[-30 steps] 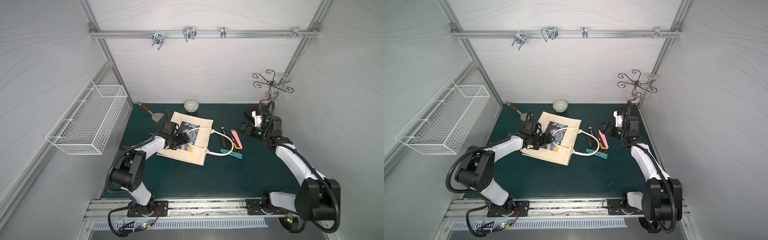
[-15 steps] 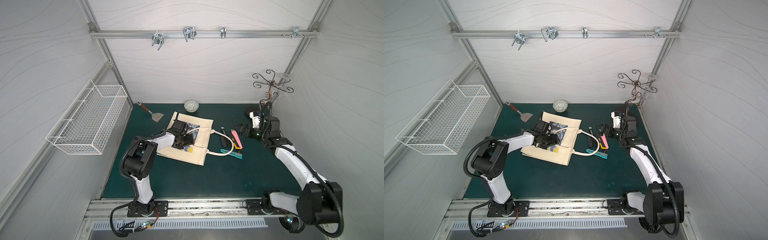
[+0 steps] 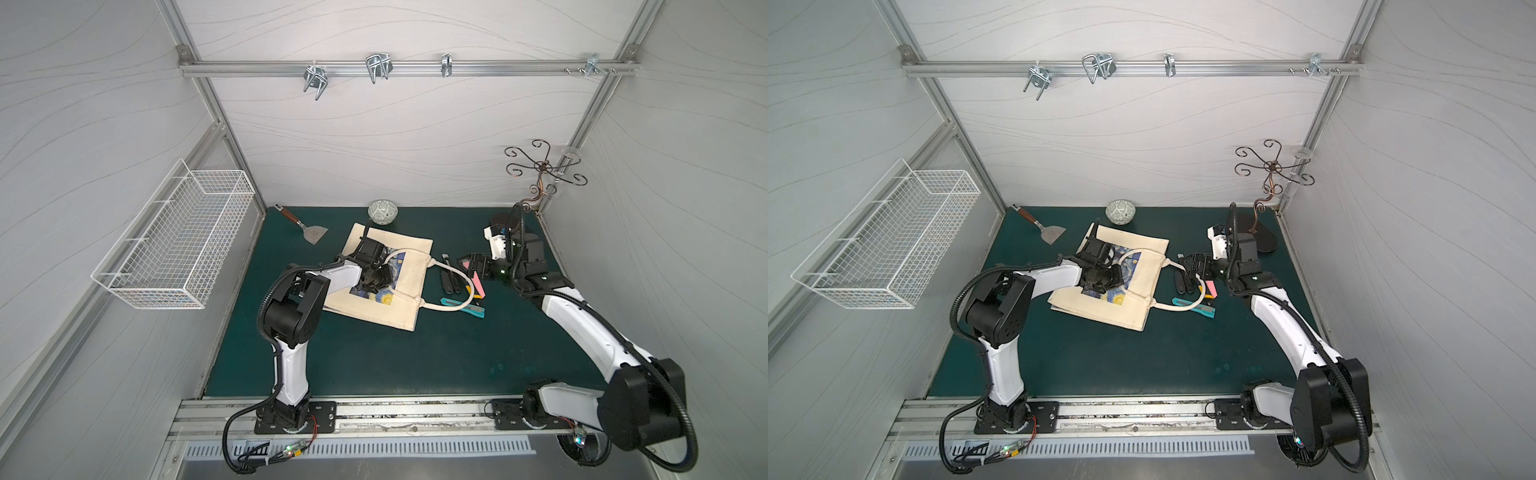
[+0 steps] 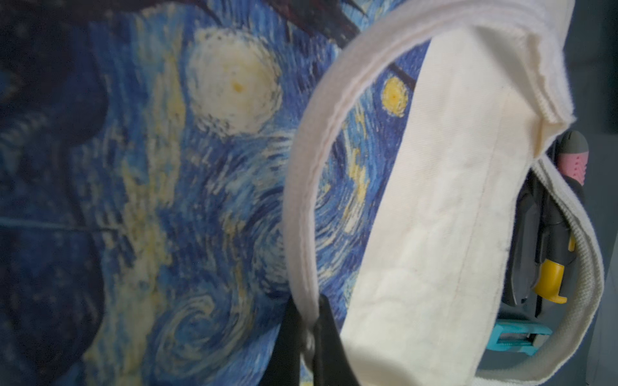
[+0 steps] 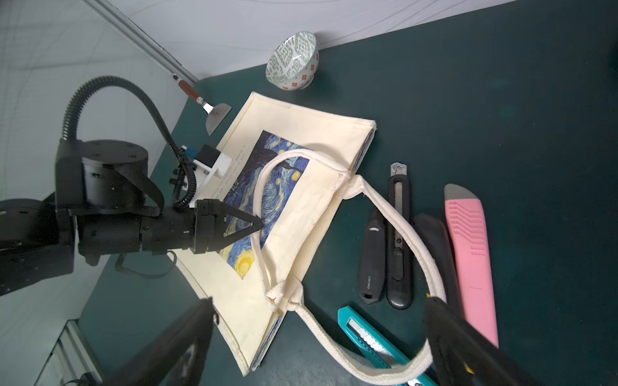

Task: Place the art knife into the pouch
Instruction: Pick up the pouch from the center of the board, then open the pouch.

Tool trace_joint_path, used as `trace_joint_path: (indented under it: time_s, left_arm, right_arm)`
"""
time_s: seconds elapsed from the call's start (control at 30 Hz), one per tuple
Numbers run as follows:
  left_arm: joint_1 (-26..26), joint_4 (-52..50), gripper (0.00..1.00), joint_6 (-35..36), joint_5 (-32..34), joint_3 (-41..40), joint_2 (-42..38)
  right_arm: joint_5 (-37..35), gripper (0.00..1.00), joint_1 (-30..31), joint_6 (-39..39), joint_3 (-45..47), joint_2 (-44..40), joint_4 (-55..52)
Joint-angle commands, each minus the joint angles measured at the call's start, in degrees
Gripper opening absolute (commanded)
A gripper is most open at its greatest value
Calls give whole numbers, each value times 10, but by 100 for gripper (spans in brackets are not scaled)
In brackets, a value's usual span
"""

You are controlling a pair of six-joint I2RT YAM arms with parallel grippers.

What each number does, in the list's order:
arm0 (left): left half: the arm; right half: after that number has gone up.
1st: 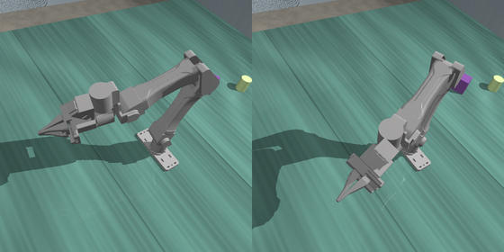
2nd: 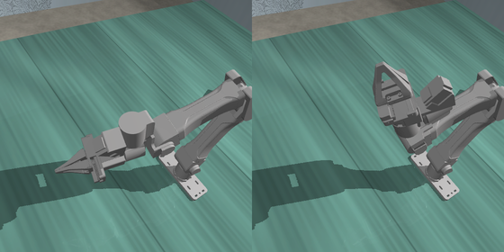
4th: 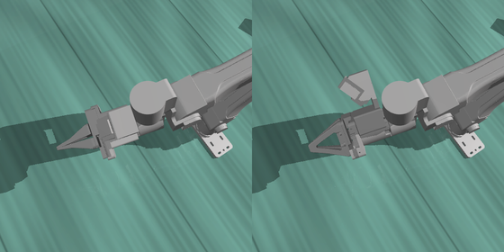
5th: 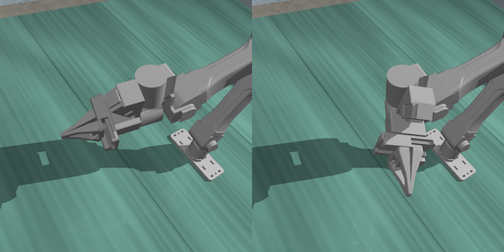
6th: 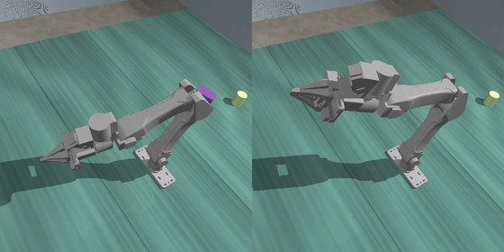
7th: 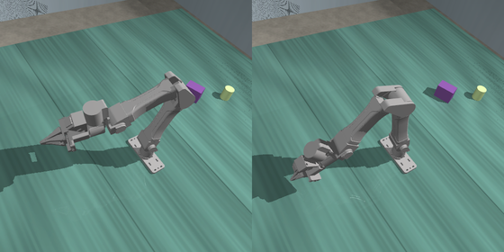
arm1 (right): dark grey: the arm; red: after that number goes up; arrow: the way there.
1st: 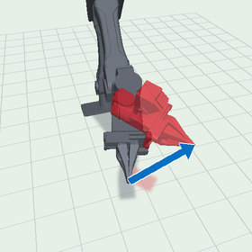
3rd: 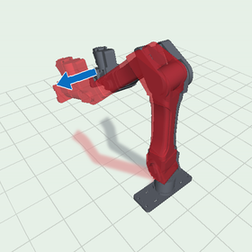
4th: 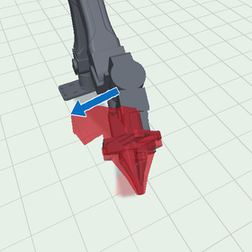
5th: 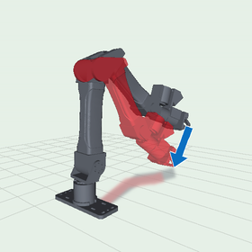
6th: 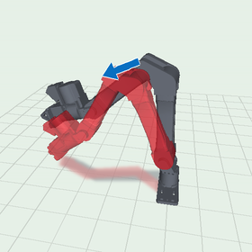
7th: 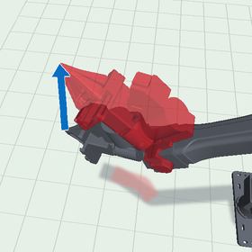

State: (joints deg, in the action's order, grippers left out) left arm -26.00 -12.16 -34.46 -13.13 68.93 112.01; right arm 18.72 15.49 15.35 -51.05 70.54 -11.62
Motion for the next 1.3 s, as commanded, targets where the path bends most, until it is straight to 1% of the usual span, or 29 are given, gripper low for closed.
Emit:
trace_joint_path:
  time_s: [0.0,0.07,0.13,0.27,0.4,0.5,0.63,0.7,0.77,0.83,0.93,1.0,1.1,1.17,1.27]
  left_arm:
    - [-25,-34,0,30,11,51,-28]
    - [-34,-78,0,50,16,84,-59]
    - [-47,-122,0,67,18,133,-91]
    - [-78,-261,0,117,42,303,-119]
    - [-79,-340,0,128,43,444,-131]
    - [-80,-385,0,134,46,541,-125]
    - [-86,-465,0,140,29,686,-84]
    - [-94,-494,0,146,37,736,-68]
    - [-97,-501,0,145,37,746,-69]
    - [-100,-494,0,144,41,730,-80]
    - [-103,-460,0,142,48,657,-115]
    - [-103,-436,0,138,58,595,-142]
    - [-103,-406,0,136,71,535,-171]
    - [-103,-405,0,136,81,527,-179]
    - [-103,-413,0,144,90,539,-180]
  right_arm:
    - [-36,99,3,-6,-4,4,-24]
    - [-41,99,0,4,-2,4,-28]
    - [-17,99,-8,9,2,7,-26]
    - [23,99,-10,19,-1,1,-30]
    - [56,99,-10,24,-2,-44,-39]
    - [92,99,-3,27,0,-77,-41]
    - [97,99,27,48,-3,-101,-24]
    - [109,99,43,59,-15,-97,-12]
    - [104,99,64,52,-42,-83,-28]
    - [91,99,83,40,-72,-70,-52]
    - [63,99,100,20,-106,-72,-80]
    - [43,99,101,11,-121,-80,-101]
    - [29,99,102,-2,-141,-87,-147]
    - [10,99,104,-11,-147,-98,-172]
    - [-26,99,103,-25,-153,-129,-197]
